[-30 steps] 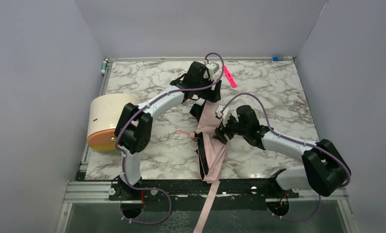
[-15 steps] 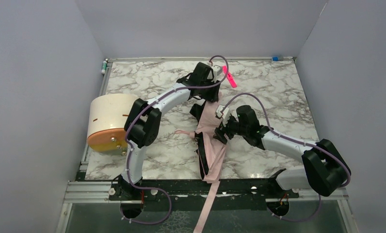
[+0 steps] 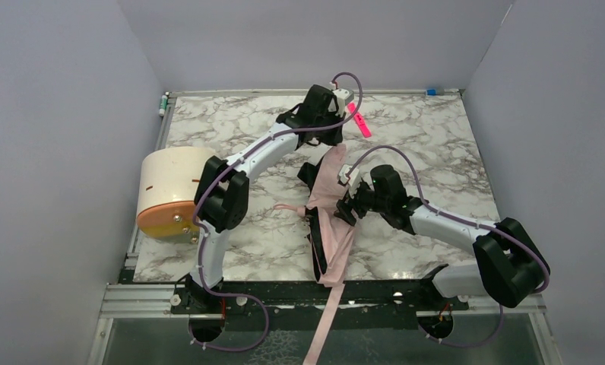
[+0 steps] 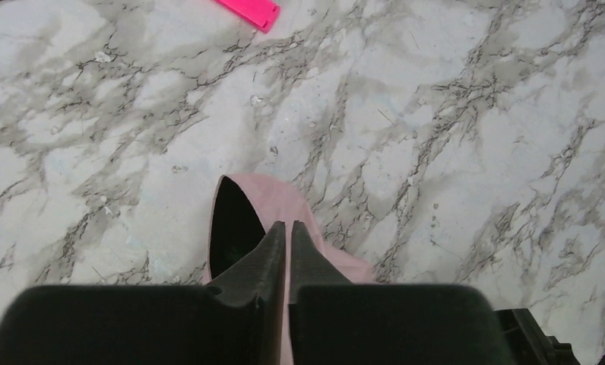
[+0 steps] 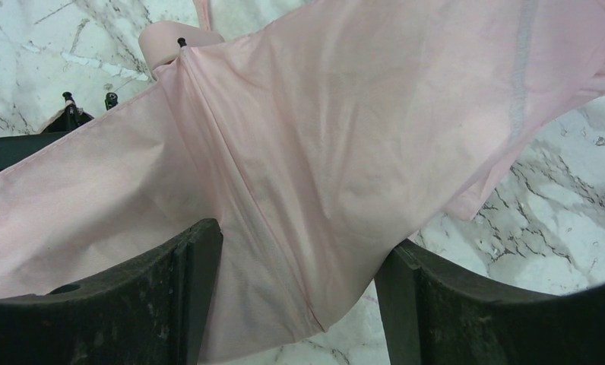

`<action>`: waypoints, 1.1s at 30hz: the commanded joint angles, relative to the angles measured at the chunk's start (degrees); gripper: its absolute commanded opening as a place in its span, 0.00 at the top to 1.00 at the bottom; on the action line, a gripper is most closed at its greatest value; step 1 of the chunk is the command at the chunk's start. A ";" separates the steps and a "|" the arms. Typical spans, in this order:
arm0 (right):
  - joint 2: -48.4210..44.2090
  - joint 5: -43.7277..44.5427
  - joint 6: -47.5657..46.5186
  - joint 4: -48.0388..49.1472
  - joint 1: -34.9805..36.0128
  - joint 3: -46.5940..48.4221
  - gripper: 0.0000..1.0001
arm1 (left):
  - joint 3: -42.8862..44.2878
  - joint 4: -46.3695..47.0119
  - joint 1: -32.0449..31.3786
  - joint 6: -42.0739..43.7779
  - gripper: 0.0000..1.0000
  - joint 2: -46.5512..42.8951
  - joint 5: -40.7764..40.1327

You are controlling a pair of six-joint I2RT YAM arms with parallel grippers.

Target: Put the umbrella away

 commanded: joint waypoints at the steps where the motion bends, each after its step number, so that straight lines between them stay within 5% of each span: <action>1: 0.13 0.37 0.85 1.07 0.43 0.38 0.25 | 1.65 0.00 -0.27 1.05 1.00 -3.82 0.58; 5: 0.05 0.56 1.07 1.28 0.42 0.27 0.25 | -0.43 -0.10 -0.27 2.36 0.99 -5.25 0.64; 10: 0.19 0.54 1.08 1.29 0.42 0.36 0.25 | -1.45 -1.51 -0.27 2.85 0.61 -4.55 0.10; 14: 0.26 0.44 1.07 1.16 0.46 0.47 0.25 | -1.02 -3.49 -0.27 3.25 0.53 -2.33 1.02; 26: 0.30 0.43 1.07 1.09 0.46 0.48 0.25 | 0.98 -4.38 -0.88 3.52 0.63 2.46 1.85; 33: 0.26 0.59 1.14 1.00 0.41 0.47 0.25 | 2.20 -4.58 -0.88 3.57 0.92 2.66 1.08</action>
